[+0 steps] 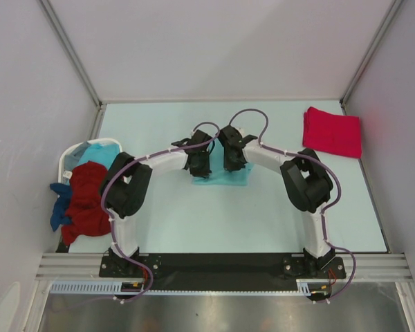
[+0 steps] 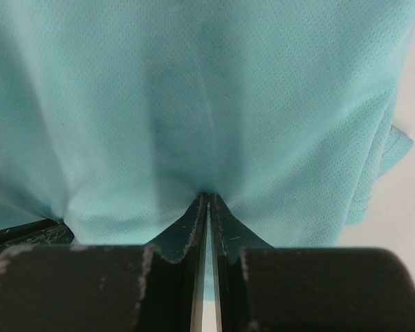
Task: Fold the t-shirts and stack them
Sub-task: Smooth out wrinkles on the folded tshirt
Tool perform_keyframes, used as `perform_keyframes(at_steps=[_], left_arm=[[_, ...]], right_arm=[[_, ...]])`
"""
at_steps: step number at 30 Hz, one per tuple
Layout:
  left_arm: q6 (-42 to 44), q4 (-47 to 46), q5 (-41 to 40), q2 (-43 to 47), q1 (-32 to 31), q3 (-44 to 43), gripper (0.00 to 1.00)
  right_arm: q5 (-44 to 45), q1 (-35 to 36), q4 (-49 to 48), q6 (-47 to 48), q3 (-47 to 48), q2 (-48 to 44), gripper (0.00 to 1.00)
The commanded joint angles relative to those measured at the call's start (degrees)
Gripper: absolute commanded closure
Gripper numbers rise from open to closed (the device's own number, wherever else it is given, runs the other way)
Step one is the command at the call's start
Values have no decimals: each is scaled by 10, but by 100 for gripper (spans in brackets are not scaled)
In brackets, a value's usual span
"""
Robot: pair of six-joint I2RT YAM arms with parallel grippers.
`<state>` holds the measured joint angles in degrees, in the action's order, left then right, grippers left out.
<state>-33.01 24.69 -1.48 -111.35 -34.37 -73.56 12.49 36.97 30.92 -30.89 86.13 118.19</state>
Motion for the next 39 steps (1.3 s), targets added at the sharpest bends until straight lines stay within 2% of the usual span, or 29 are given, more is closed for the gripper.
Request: perform_keyframes(at_steps=[1,6,9,15,24,39], left_arm=[[-1,-4,17,-9,-5,1,83],[28,45,-50,41,-5,-89,82],[45,64,-75,53,-4,-158,79],[55,119,-47,-21,20,-299,79],[46,128,-17,-116,49,-320,80],[38,115,27,-182,63,-337,80]], right_arm=[[18,-11,-6,1,-2,-3,90],[59,-16,20,29,68,-48,88],[62,-30,43,42,149,-47,87],[53,-56,92,53,286,19,86],[25,-87,74,44,253,72,87],[9,-102,58,44,224,94,88]])
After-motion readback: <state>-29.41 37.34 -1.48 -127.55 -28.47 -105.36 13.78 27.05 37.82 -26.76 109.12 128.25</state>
